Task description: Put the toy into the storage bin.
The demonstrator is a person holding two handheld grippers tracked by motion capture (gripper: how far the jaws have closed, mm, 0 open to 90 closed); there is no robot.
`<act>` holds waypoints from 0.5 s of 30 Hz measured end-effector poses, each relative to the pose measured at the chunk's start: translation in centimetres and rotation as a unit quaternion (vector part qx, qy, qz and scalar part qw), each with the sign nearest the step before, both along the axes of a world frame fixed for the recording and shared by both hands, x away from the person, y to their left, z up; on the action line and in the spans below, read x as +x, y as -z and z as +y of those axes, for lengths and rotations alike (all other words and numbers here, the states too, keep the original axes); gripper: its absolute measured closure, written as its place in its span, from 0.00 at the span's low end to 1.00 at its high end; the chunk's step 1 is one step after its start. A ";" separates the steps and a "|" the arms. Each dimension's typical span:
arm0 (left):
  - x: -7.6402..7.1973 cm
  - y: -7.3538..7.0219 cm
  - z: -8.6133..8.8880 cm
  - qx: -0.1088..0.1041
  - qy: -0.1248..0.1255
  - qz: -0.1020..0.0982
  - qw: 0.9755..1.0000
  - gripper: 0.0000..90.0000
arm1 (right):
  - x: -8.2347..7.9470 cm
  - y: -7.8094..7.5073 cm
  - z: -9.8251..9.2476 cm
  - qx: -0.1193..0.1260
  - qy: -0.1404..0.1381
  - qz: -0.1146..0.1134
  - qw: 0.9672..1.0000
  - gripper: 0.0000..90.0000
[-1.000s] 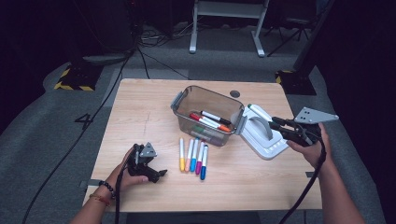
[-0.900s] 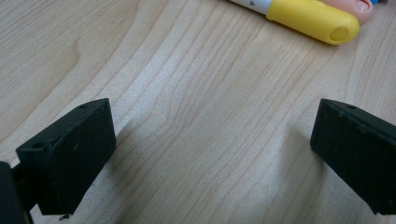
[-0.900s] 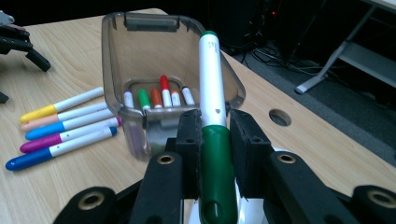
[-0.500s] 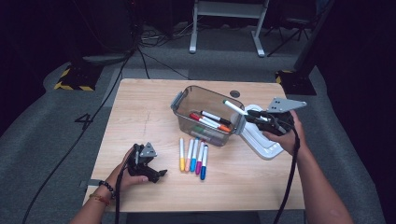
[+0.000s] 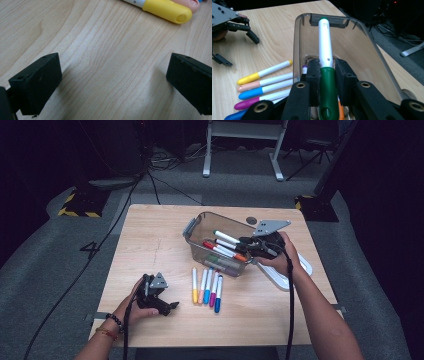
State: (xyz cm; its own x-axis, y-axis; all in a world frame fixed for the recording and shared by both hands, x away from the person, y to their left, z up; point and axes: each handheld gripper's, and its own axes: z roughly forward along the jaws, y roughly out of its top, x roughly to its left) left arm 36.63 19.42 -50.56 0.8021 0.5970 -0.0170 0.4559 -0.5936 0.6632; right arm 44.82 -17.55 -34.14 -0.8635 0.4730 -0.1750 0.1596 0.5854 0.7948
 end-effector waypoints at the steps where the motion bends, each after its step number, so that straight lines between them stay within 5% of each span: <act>1: 0.0 0.0 0.0 0.000 0.000 0.000 1.000 0.01 | 0.2 0.1 0.3 0.001 -0.003 0.005 1.000 0.83; 15: 0.0 0.0 0.0 0.000 0.002 0.000 1.000 0.01 | 3.6 1.5 3.5 -0.050 -0.014 0.048 0.997 0.83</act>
